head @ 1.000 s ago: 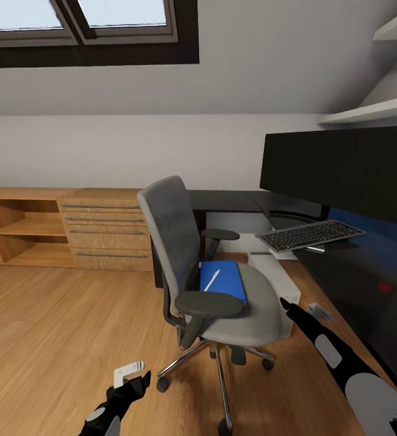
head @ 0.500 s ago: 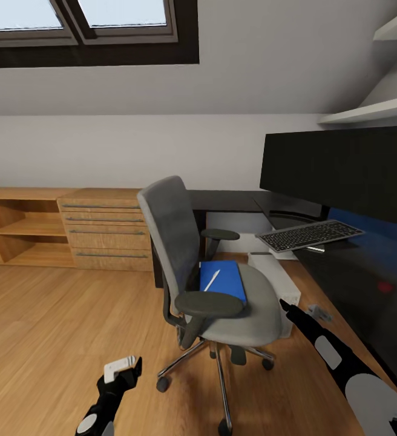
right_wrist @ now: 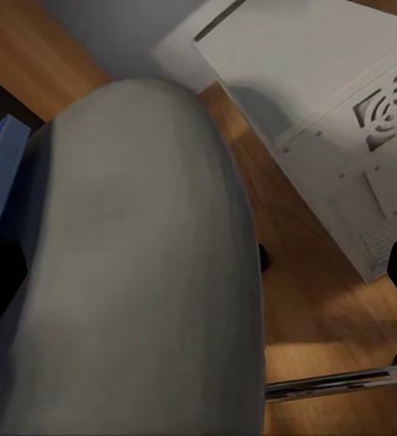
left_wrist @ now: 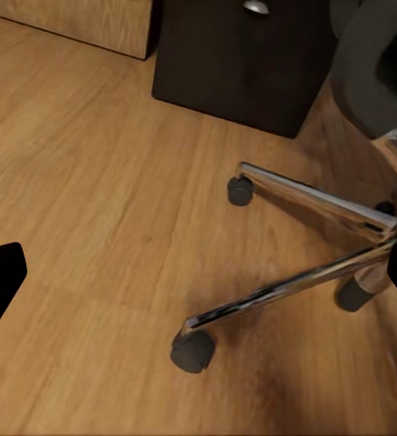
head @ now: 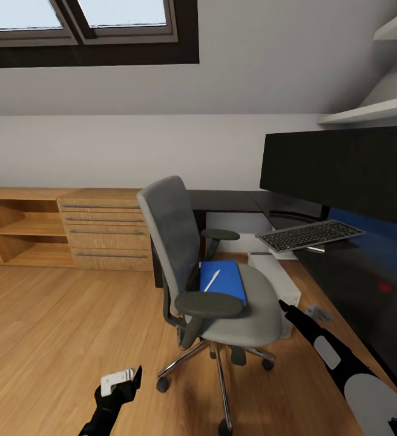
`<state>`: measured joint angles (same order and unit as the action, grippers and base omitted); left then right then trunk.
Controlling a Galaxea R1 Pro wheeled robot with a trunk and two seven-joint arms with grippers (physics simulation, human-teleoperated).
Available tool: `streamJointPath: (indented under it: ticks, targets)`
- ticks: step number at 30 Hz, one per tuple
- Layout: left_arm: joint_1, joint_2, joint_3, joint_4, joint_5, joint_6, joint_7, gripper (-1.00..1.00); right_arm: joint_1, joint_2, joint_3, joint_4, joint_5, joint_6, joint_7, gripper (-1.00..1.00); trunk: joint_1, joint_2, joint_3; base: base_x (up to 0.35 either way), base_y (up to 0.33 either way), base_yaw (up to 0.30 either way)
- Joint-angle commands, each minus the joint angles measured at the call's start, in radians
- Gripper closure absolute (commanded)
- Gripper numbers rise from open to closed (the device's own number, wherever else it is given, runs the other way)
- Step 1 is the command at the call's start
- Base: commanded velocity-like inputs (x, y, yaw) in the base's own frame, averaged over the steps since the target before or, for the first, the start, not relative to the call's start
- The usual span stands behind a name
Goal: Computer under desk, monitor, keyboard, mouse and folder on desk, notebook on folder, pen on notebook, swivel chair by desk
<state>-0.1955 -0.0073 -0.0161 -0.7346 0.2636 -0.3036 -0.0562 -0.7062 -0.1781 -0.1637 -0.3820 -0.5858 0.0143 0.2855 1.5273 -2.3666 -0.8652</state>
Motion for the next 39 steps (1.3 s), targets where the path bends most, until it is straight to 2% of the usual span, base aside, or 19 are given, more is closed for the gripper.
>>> streamJointPath:
  ticks: [1,9,20,32,39]
  targets:
    - [0.0,0.002,-0.001,0.001,0.011,-0.007,-0.008,-1.0,-0.001,0.001,-0.004,0.001,-0.009,0.005,0.006,-1.0,0.0,0.0,-0.001,0.065,0.0,0.0]
    - [0.003,0.013,-0.001,0.003,0.012,-0.022,-0.015,-1.0,-0.001,0.002,-0.005,0.0,-0.012,0.025,0.003,-1.0,0.0,0.0,-0.001,0.093,0.0,0.0]
    - [0.004,0.014,-0.001,0.014,0.014,-0.022,-0.015,-1.0,-0.001,0.002,-0.006,0.0,-0.05,0.029,-0.016,-1.0,0.0,0.0,-0.001,0.018,0.0,0.0]
    - [0.004,0.013,-0.001,0.034,0.014,-0.022,-0.014,-1.0,-0.001,0.0,-0.007,0.0,-0.057,0.033,-0.02,-1.0,0.0,0.0,-0.001,0.001,0.0,0.0]
    - [0.004,0.014,-0.001,0.035,0.013,-0.022,-0.014,-1.0,-0.001,-0.001,-0.007,-0.001,-0.058,0.077,-0.019,-1.0,0.0,0.0,-0.001,0.0,0.0,0.0]
